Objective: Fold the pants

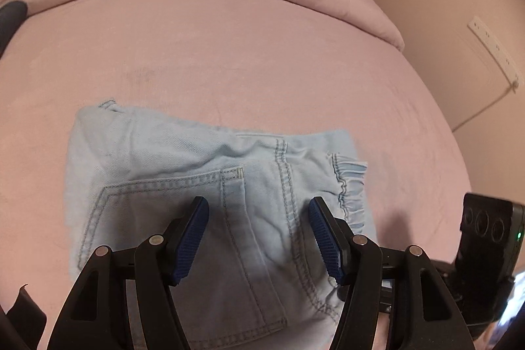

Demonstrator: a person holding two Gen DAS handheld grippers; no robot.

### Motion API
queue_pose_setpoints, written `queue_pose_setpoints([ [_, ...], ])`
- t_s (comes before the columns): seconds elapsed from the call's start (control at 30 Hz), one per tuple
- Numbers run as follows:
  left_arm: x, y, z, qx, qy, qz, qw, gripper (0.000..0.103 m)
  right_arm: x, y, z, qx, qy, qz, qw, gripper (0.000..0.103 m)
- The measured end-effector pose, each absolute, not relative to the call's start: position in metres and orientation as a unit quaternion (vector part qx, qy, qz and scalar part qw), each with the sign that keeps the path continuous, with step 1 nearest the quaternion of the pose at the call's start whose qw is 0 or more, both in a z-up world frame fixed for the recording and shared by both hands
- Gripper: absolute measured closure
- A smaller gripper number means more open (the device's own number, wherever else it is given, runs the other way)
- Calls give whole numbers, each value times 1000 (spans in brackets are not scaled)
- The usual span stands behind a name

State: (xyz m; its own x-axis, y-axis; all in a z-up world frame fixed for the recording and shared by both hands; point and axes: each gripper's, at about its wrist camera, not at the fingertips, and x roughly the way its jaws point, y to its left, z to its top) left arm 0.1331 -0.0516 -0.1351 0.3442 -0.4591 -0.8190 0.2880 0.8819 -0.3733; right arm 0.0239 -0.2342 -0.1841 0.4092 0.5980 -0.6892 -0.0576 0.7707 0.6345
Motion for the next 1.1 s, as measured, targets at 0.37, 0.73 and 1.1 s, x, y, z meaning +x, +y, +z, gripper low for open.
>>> queue_pose_setpoints([
  [0.37, 118, -60, -104, -77, 488, -270, 826, 41, 6, -248, -141, 267, 415, 217, 843, 80],
  [0.73, 115, -49, -118, -41, 509, -238, 826, 37, 2, -276, -149, 239, 451, 161, 845, 60],
  [1.1, 76, -21, -143, 21, 508, -186, 841, 37, 71, -227, -156, 150, 467, 153, 858, 61],
])
